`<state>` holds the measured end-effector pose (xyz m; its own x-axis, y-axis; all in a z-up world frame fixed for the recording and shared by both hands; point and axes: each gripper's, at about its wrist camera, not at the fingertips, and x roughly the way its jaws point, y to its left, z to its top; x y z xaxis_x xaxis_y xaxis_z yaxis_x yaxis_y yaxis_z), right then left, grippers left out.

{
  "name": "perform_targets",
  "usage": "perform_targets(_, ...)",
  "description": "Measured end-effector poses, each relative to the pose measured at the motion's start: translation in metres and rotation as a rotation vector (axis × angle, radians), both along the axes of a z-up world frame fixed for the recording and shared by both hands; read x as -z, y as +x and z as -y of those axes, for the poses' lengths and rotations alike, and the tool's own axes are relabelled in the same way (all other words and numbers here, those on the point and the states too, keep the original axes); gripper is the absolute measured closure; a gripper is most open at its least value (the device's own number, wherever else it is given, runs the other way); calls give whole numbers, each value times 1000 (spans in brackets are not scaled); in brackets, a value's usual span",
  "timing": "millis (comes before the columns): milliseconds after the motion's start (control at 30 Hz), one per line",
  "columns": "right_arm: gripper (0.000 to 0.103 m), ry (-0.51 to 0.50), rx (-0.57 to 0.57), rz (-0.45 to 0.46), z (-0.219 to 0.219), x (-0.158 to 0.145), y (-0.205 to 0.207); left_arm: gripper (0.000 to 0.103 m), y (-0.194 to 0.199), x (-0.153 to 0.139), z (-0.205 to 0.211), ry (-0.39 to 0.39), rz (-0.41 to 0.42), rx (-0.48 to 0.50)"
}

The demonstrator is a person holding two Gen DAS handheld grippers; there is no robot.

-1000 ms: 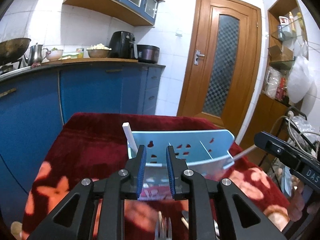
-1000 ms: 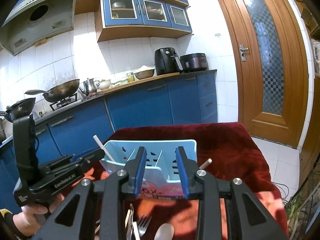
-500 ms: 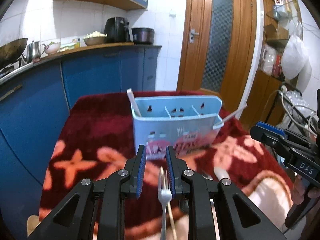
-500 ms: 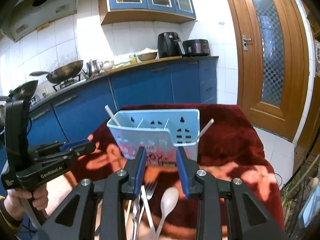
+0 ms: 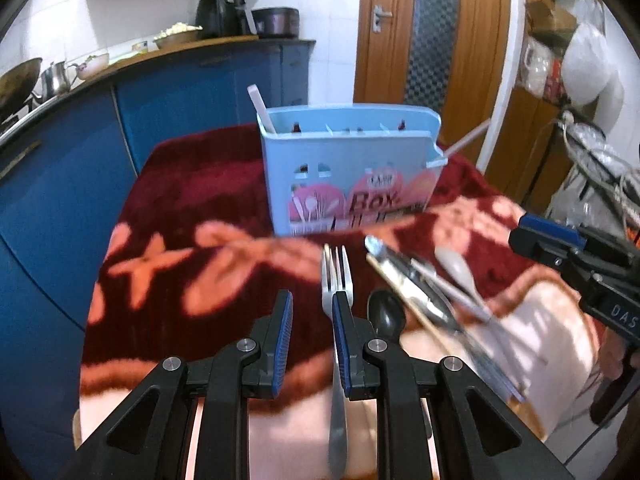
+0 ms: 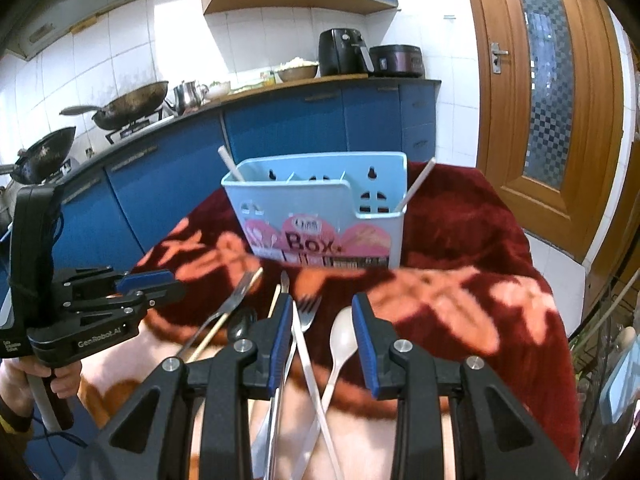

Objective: Organize utensils
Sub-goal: 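Move both tools back down toward the remaining utensils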

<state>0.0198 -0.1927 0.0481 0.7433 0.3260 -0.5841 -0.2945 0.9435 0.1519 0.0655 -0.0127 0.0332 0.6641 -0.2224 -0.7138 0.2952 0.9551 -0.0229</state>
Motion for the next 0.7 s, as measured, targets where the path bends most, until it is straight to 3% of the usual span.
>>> perform_targets(367, 69, -44, -17, -60, -4, 14, -6, 83, 5, 24, 6, 53, -109, 20)
perform_targets(700, 69, -59, -41, -118, -9, 25, 1, 83, 15, 27, 0, -9, -173, 21)
